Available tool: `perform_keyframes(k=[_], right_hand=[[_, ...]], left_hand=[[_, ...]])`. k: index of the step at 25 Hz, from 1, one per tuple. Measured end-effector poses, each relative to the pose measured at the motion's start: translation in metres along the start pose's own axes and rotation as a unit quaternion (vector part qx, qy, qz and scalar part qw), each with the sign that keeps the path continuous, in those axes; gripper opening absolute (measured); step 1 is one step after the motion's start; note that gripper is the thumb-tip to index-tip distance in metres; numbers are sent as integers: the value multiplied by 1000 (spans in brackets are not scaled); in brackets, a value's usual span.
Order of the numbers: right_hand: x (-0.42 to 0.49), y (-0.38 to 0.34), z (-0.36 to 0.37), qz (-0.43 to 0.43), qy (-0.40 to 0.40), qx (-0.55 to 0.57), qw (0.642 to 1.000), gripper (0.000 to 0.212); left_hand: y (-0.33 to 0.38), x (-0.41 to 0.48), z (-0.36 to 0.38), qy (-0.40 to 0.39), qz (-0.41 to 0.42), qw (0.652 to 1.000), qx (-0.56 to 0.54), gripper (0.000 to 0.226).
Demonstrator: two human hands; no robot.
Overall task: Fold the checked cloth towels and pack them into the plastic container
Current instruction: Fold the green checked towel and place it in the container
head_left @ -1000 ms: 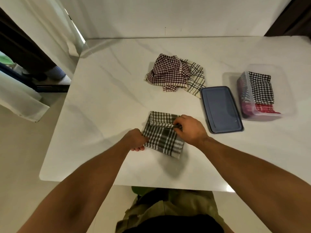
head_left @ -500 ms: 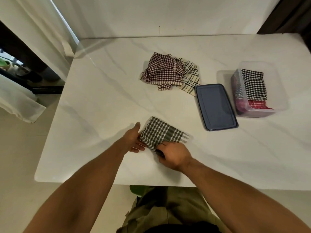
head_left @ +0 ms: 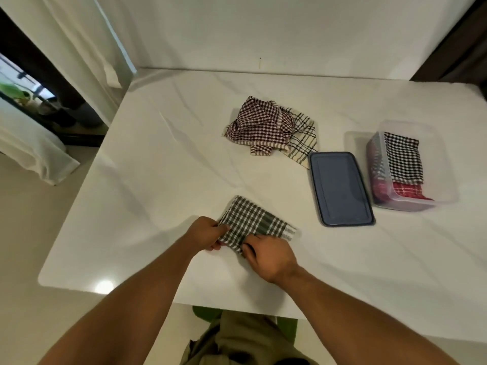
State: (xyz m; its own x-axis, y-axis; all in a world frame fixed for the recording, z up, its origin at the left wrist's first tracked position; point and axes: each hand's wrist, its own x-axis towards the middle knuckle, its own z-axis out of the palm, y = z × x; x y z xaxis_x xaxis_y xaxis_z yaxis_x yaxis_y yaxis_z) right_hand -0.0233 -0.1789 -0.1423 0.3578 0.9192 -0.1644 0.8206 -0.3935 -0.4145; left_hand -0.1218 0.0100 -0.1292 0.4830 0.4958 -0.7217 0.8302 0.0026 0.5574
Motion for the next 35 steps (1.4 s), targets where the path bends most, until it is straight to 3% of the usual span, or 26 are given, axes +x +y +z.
perform_keyframes(k=[6,8,10,12,14,16,20,24,27,30,33,35], right_hand=[[10,-5,-1,50,-1,19,999,33],[8,-5,-4,50,-32,36,998,31],[7,-1,-11,50,-47,58,996,30],[2,7,-14,79,23,52,995,29],[-10,12,-12,142,107,21,984,30],[-27,13,-5,231,142,31,962,40],[-49,0,6,390,154,184,889,47],[-40,-13,4,440,119,225,861,50],[-30,-23,-4,477,83,239,842,35],[-28,-27,-13,486,90,288,820,28],[-26,-30,-26,483,140,405,764,29],[-26,-34,-38,488,159,504,695,27]], left_hand=[[4,-11,9,50,-2,999,4,32],[11,-15,14,97,0,992,79,47],[22,-18,17,194,26,953,231,56],[32,-15,18,218,68,931,284,56],[35,-9,15,166,76,937,297,59],[34,-5,11,132,78,940,303,52],[31,-6,7,127,113,945,280,41],[15,-10,-1,68,122,966,219,41],[11,-15,-5,34,101,976,191,33],[12,-18,-9,-5,77,994,76,27],[15,-26,-12,-68,35,995,-67,31],[20,-33,-15,-104,5,985,-136,29]])
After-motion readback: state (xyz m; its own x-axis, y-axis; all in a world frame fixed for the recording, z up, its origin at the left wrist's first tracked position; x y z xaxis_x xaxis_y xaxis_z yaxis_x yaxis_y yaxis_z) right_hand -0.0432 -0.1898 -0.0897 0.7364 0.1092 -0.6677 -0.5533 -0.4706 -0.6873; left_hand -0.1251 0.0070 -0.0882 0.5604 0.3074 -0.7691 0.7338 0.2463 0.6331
